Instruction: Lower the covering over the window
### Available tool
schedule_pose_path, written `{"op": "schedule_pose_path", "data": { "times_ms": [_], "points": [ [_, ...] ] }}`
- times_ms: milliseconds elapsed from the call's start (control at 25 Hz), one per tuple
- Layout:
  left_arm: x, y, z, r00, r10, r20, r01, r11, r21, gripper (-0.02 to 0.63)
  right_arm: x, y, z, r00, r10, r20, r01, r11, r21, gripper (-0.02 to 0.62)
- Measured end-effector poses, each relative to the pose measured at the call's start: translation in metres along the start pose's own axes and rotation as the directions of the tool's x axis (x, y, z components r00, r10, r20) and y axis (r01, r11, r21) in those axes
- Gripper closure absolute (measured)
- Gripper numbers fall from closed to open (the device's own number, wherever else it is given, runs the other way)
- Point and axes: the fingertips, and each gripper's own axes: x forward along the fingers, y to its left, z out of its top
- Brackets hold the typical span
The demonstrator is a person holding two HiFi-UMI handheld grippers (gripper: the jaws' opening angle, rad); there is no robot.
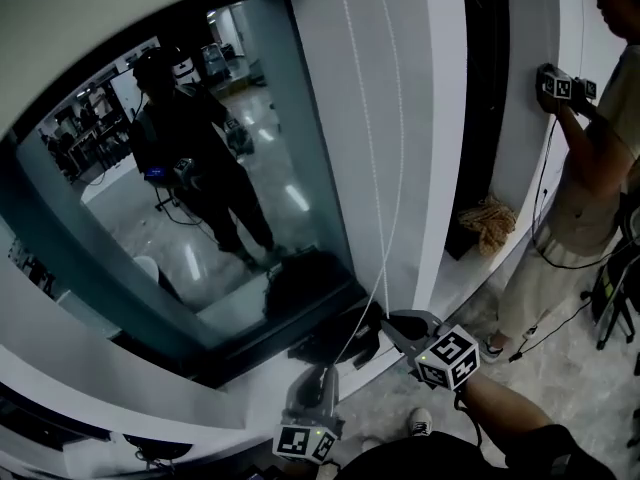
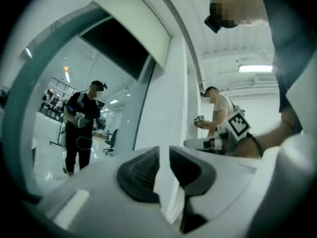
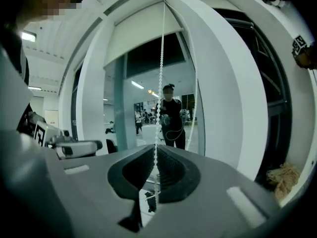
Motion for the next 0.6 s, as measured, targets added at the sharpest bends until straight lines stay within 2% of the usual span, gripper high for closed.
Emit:
{"op": "schedule_pose_path", "data": {
  "times_ms": [120, 280, 360, 440, 520, 600],
  "points": [
    [0.017, -0.028, 0.028, 0.989, -0.13, 0.069, 0.132, 0.991, -0.033, 0.543, -0.006, 0.007, -0.033, 0.996, -0.067, -0.054, 0.061, 0.993, -0.097, 0.581],
    [0.042, -0.079, 0.072, 0.932, -0.313, 0.182, 0.325, 0.945, -0.039, 0.524, -0.012, 0.036, -0.111, 0.969, -0.074, -0.234, 0.044, 0.991, -0.13, 0.581],
    [0.051, -0.098, 0.085, 0.914, -0.352, 0.2, 0.365, 0.93, -0.031, 0.491, -0.018, 0.056, -0.154, 0.948, -0.054, -0.313, 0.023, 0.994, -0.103, 0.581],
    [0.057, -0.114, 0.093, 0.902, -0.377, 0.211, 0.39, 0.921, -0.022, 0.444, -0.026, 0.071, -0.18, 0.939, -0.03, -0.343, 0.009, 0.998, -0.063, 0.581],
    [0.062, -0.124, 0.099, 0.89, -0.395, 0.226, 0.408, 0.913, -0.011, 0.385, -0.032, 0.081, -0.188, 0.94, -0.003, -0.342, -0.008, 0.999, -0.033, 0.58],
    [0.07, -0.125, 0.108, 0.889, -0.384, 0.248, 0.402, 0.915, -0.023, 0.386, -0.035, 0.089, -0.189, 0.94, 0.026, -0.34, -0.033, 0.999, -0.014, 0.58]
  ]
}}
